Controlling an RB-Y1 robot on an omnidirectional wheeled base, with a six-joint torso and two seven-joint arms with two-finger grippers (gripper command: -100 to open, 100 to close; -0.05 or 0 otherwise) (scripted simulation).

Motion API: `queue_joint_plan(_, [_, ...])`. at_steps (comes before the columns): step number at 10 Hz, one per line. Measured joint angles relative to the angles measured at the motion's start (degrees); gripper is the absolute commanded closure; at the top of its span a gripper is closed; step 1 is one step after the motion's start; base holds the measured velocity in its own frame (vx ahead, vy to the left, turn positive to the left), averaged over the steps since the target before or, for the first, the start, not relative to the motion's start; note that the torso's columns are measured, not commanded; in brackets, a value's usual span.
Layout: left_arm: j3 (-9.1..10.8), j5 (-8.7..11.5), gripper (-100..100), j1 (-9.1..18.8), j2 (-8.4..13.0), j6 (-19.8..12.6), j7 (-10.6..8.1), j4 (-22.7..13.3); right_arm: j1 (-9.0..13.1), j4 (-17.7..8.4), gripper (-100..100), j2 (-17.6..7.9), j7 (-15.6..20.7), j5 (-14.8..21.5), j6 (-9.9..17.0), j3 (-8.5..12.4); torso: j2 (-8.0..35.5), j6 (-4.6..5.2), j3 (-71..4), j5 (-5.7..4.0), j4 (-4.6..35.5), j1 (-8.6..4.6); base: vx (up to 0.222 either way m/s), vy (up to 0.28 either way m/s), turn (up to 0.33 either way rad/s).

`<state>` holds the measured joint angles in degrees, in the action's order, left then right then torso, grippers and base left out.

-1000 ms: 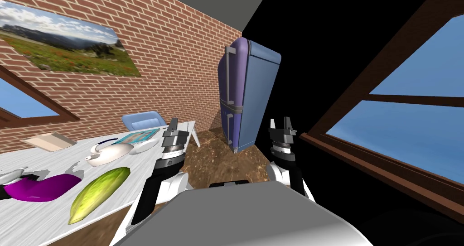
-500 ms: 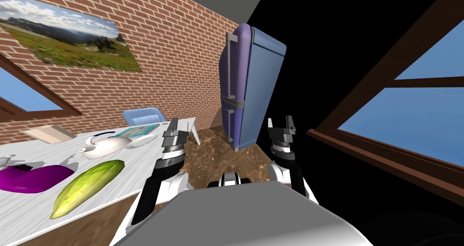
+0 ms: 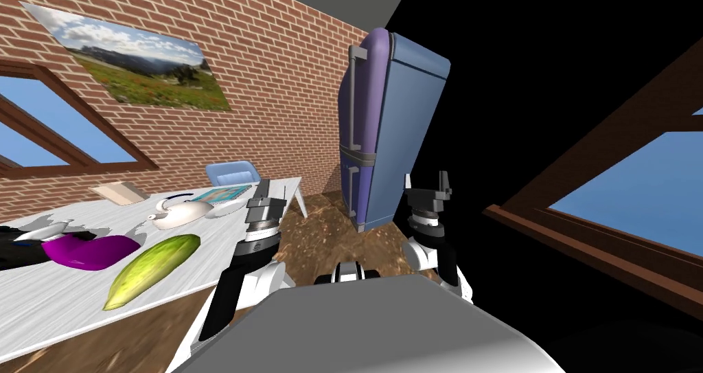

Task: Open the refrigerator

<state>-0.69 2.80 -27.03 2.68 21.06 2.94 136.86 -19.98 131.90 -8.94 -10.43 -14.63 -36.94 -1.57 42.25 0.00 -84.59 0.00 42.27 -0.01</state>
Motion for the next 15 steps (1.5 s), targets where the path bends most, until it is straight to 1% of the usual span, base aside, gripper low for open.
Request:
queue_joint_plan(2, [0.00,0.00,0,0.00,0.00,0.00,0.00,0.00,1.64,-0.48,-100,-0.71,-0.92,-2.96,-0.86,-0.36,0.07,-0.01,0.05,0.01,0.02,0.04,0.043,-0.041,0.148])
queue_joint_plan(5, [0.00,0.00,0,0.00,0.00,0.00,0.00,0.00,4.39,-1.40,-100,-1.71,-2.66,-7.70,-2.95,-1.34,0.03,0.00,0.02,0.01,0.01,0.03,0.035,-0.034,0.092])
queue_joint_plan(8, [0.00,0.00,0,0.00,0.00,0.00,0.00,0.00,6.81,-2.18,-100,-2.25,-3.97,-11.66,-4.27,-1.90,0.05,0.02,0.03,0.00,0.01,0.02,0.033,-0.039,0.125])
queue_joint_plan(9, [0.00,0.00,0,0.00,0.00,0.00,0.00,0.00,7.92,-2.54,-100,-2.49,-4.56,-13.33,-4.90,-2.18,0.01,-0.01,0.01,0.00,0.01,0.01,0.034,-0.036,0.074])
queue_joint_plan(10, [0.00,0.00,0,0.00,0.00,0.00,0.00,0.00,8.49,-2.64,-100,-2.56,-4.93,-14.48,-5.30,-2.40,0.03,0.03,0.02,0.00,0.01,0.02,0.035,-0.037,0.132])
queue_joint_plan(11, [0.00,0.00,0,0.00,0.00,0.00,0.00,0.00,9.65,-3.18,-100,-2.79,-5.55,-16.10,-6.07,-2.74,0.01,-0.01,0.01,0.00,0.01,0.01,0.030,-0.034,0.103])
queue_joint_plan(12, [0.00,0.00,0,0.00,0.00,0.00,0.00,0.00,10.16,-3.30,-100,-2.88,-5.99,-17.31,-6.58,-2.94,0.05,0.02,0.03,0.00,0.01,0.02,0.038,-0.042,0.155])
queue_joint_plan(13, [0.00,0.00,0,0.00,0.00,0.00,0.00,0.00,11.34,-3.61,-100,-3.02,-6.56,-18.96,-7.16,-3.25,0.01,-0.01,0.01,0.00,0.01,0.00,0.039,-0.041,0.077])
queue_joint_plan(14, [0.00,0.00,0,-0.01,0.00,0.00,0.00,0.00,11.94,-3.76,-100,-3.12,-6.98,-20.27,-7.58,-3.41,0.02,0.03,0.01,0.00,0.00,0.00,0.045,-0.041,0.149])
queue_joint_plan(15, [0.00,0.00,0,0.00,0.00,0.00,0.00,0.00,13.20,-4.32,-100,-3.27,-7.62,-21.90,-8.33,-3.77,0.00,-0.02,0.00,0.00,0.00,0.01,0.032,-0.041,0.090])
